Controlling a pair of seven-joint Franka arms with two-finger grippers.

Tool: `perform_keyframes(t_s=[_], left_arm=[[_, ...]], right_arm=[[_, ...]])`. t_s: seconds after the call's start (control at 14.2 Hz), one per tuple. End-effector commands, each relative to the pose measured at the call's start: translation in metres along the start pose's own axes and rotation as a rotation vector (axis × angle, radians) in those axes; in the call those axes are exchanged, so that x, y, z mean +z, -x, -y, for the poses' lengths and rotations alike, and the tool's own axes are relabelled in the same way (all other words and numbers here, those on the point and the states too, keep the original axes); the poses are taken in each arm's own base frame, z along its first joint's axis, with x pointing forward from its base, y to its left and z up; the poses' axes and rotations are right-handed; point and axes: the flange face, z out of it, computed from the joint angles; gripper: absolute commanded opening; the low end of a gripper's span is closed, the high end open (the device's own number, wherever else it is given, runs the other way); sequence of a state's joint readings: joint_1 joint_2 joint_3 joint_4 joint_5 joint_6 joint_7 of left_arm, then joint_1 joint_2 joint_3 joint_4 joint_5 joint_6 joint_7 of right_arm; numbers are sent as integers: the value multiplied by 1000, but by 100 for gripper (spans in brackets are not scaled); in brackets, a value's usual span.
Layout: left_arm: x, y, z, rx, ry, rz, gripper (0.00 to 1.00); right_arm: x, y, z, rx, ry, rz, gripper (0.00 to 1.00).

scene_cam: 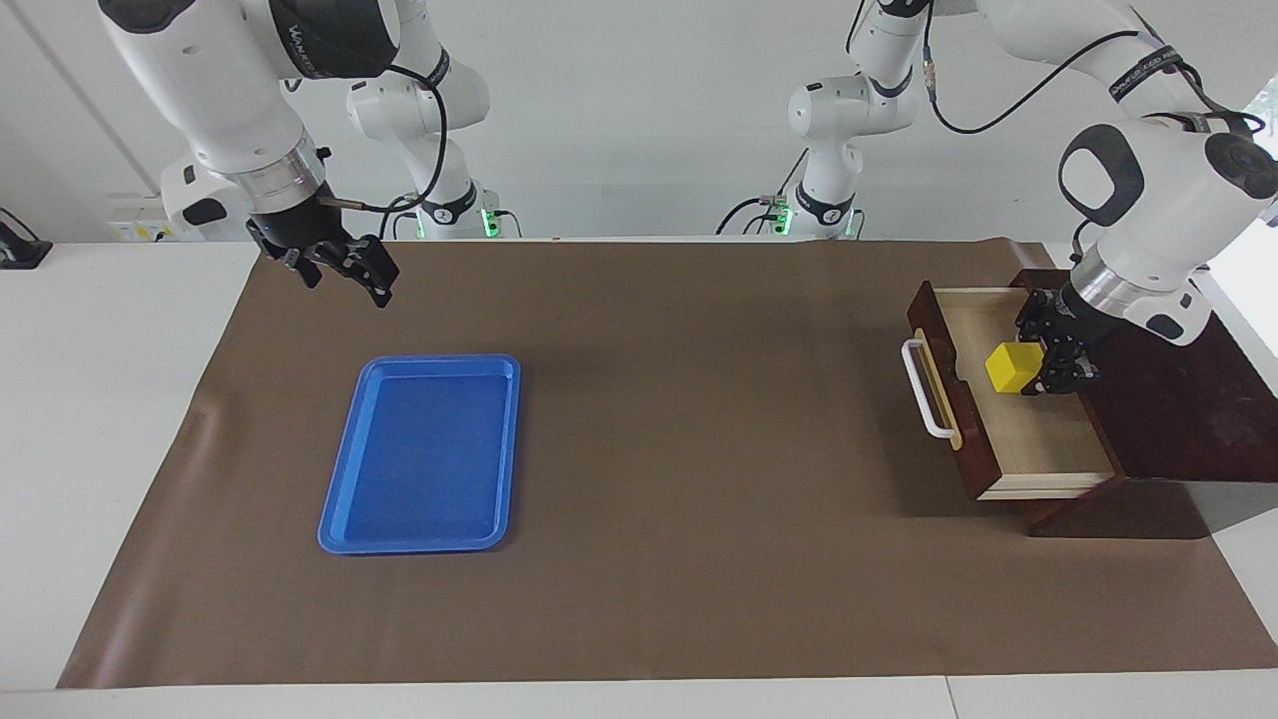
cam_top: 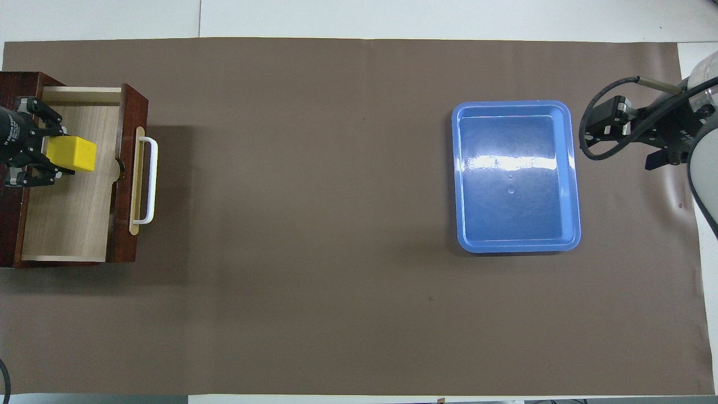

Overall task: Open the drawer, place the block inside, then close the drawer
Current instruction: 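Lower the cube into the drawer and open the left gripper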

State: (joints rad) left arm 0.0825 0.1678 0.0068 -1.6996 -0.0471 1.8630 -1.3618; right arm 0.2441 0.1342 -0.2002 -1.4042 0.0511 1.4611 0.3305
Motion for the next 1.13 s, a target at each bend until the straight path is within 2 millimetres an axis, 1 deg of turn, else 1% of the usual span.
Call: perform_keyframes(t_s=[0.0, 0.14, 0.28, 0.42, 0.56, 0.63, 0.7, 0.85, 0.92, 0.99, 1.06], left_arm=[[24, 2, 22, 16, 0, 5, 0], [37, 10, 32, 26, -24, 8, 0], [44, 11, 36, 25, -34, 10, 0], [49, 11, 39, 26, -36, 10, 0], [54, 12, 43, 28, -35, 9, 1], [55, 12, 45, 29, -36, 10, 15], [54, 12, 45, 31, -33, 9, 46], [54, 12, 45, 29, -33, 9, 100], [53, 11, 44, 27, -32, 9, 100], [51, 11, 42, 26, -27, 7, 100], [44, 10, 38, 27, -18, -2, 100]], right_arm=[[3, 6, -10, -143, 11, 5, 100], [4, 6, -10, -150, 12, 8, 100], [5, 7, -12, -163, 14, 19, 100], [10, 5, -29, -204, 18, 35, 100], [17, 12, -44, -224, 15, 49, 100], [18, 18, -48, -224, 11, 41, 100], [20, 24, -52, -222, 4, 30, 100], [21, 36, -56, -226, -5, 20, 100], [21, 36, -57, -226, -4, 20, 100], [20, 36, -52, -235, 0, 16, 100], [19, 36, -50, -240, 6, 9, 100]])
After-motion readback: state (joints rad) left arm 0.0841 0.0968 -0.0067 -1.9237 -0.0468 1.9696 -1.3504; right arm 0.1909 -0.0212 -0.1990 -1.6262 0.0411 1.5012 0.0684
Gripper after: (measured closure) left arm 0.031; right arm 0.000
